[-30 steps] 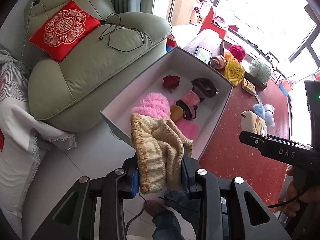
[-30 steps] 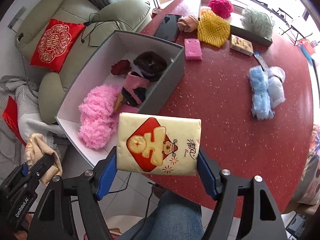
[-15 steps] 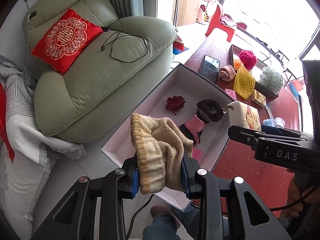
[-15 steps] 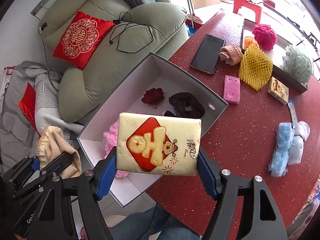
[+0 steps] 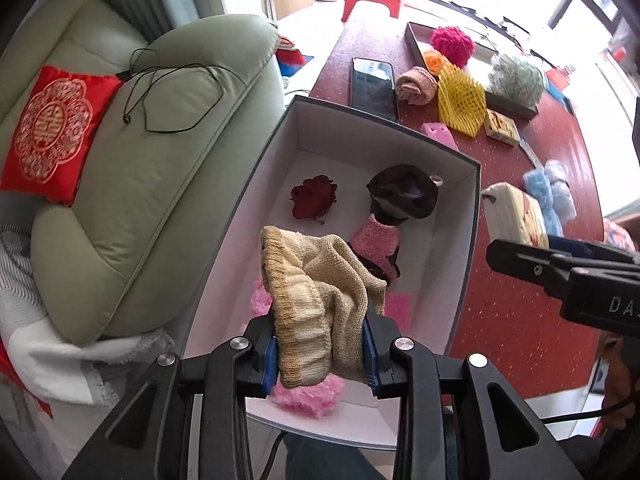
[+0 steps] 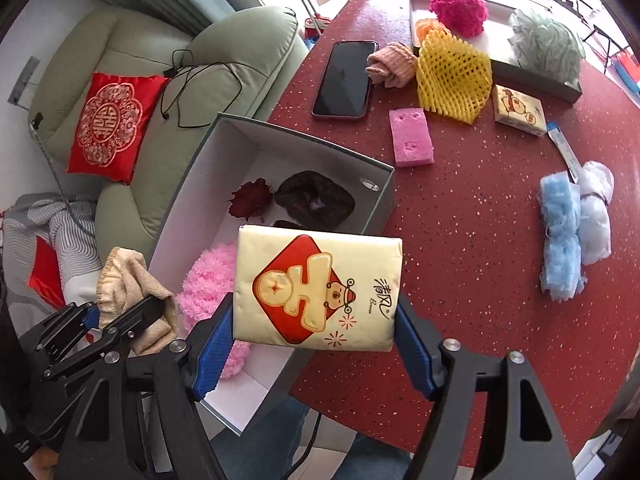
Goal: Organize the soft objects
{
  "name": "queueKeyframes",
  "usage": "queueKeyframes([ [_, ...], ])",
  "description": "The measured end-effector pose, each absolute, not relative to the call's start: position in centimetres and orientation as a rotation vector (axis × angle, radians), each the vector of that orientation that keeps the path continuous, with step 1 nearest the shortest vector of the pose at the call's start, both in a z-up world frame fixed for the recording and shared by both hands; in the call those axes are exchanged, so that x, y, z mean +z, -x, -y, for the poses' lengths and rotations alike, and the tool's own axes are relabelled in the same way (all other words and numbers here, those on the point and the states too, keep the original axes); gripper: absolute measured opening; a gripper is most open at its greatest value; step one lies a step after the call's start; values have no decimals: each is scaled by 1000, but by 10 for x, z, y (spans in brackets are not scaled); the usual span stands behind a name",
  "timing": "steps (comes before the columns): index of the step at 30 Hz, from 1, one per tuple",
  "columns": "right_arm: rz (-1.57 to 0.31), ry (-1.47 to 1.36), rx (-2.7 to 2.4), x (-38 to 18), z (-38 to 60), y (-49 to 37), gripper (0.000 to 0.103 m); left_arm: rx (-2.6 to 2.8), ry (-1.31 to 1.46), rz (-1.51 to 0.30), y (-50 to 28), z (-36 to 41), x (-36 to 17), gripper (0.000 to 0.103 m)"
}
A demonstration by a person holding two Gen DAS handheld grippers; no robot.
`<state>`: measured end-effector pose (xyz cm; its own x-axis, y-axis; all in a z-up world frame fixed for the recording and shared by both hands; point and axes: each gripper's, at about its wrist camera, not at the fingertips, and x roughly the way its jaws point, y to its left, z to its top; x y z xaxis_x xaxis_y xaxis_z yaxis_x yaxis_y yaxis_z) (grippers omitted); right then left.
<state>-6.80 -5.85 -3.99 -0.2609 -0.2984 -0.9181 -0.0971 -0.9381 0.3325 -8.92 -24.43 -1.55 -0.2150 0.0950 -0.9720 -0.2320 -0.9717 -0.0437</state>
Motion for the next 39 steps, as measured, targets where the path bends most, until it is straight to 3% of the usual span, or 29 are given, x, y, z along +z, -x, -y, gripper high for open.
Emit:
queueKeyframes([
  [8, 791, -1895, -2432, -49, 87, 75, 76, 2009, 1748, -437, 111, 252, -57, 34],
  [13, 1010, -1918, -2411, -59, 100, 76, 76, 1925, 1703, -475, 120, 260, -66, 34],
  [21, 1086, -1898, -2432, -55, 99, 83, 76, 1870, 1624, -468, 130, 254, -57, 35],
  [23, 1122, -1880, -2398, -58, 100, 86, 77, 1846, 1611, -470, 127, 251, -56, 61],
  [24, 1136, -1870, -2367, -60, 102, 88, 78, 1846, 1605, -475, 126, 250, -56, 69],
  [26, 1163, -1862, -2296, -67, 106, 89, 81, 1834, 1594, -476, 124, 248, -54, 102],
  [27, 1179, -1869, -2269, -71, 107, 88, 88, 1839, 1583, -470, 123, 247, -52, 103],
  [30, 1181, -1867, -2318, -68, 102, 80, 93, 1858, 1561, -472, 122, 244, -47, 103],
  [31, 1172, -1863, -2340, -65, 99, 79, 102, 1856, 1565, -466, 123, 242, -47, 103],
  [37, 883, -1818, -2622, -26, 90, 66, 103, 1848, 1627, -391, 132, 240, -52, 103],
  [39, 865, -1804, -2634, -20, 88, 58, 103, 1848, 1653, -391, 135, 239, -55, 103],
])
